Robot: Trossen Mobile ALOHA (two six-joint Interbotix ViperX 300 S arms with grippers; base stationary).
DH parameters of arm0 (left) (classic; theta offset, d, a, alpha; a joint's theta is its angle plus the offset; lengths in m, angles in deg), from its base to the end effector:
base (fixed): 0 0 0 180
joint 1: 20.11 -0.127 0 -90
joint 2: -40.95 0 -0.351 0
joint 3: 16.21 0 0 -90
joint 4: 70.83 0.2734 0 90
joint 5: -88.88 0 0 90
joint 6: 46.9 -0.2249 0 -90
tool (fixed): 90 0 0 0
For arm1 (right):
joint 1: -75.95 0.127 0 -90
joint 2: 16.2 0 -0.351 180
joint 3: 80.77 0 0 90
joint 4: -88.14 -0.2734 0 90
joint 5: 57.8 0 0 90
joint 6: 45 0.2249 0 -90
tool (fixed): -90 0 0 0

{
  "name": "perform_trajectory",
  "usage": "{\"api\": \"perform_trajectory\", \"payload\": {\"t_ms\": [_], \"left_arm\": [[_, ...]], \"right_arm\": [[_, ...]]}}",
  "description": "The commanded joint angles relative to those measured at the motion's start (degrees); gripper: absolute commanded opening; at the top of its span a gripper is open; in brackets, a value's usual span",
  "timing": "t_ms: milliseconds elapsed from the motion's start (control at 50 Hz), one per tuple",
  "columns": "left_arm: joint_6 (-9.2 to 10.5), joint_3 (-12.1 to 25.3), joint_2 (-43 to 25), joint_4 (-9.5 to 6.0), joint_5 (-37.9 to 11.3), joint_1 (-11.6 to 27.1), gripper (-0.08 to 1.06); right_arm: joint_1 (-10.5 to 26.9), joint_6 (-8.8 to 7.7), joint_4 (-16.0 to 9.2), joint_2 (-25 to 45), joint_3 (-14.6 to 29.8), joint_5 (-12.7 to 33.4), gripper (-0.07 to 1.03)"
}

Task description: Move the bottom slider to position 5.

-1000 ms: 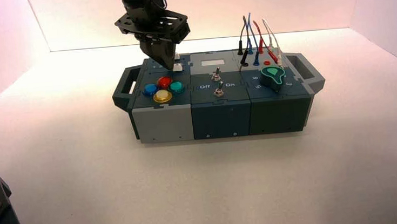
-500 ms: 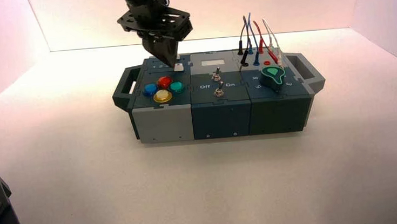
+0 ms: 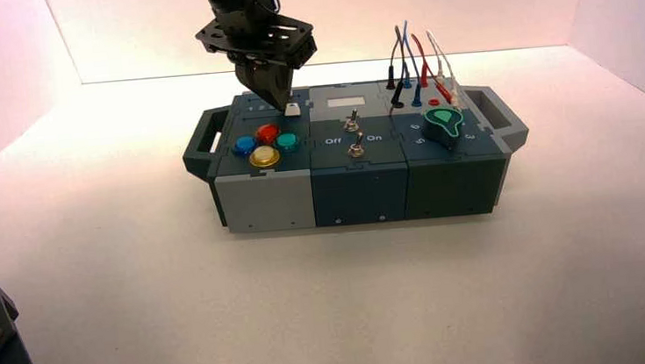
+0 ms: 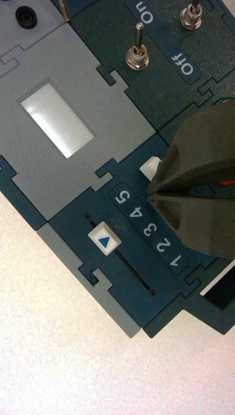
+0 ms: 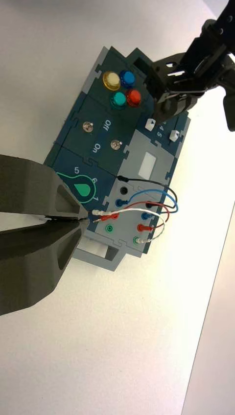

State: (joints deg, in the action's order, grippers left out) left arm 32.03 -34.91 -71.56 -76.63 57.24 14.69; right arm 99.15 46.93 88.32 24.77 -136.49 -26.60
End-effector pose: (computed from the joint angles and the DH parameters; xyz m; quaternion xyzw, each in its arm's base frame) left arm 0.3272 -0.2419 0.0567 0.2027 0.5555 -0.2912 0.7520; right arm 0.1693 0.0722 0.1872 -0.0512 0.3209 0.1845 0.9276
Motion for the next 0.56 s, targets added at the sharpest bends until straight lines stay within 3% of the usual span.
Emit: {"api": "perform_trajectory", "payload": {"t_ms": [20,220,400,560], "left_arm": [[-0.18,-0.79,5.27,0.0,-1.32,-0.79,-0.03],[0.09,-3.6,10.72,-0.09,-4.57,-1.23,-0.03],[0.88,-7.03,13.8,-0.18,-4.57,-1.23,-0.03],[0.88,-7.91,14.41,-0.18,-4.22,-1.23,-0.03]], "right_arm": [[-0.09,0.18,-0.09,0.26,1.49,-0.62,-0.02],[-0.09,0.18,-0.35,0.7,1.76,-0.18,-0.02],[-0.09,0.18,-0.35,0.62,1.67,0.09,-0.02],[-0.09,0.18,-0.44,0.62,1.76,0.09,-0.02]]}}
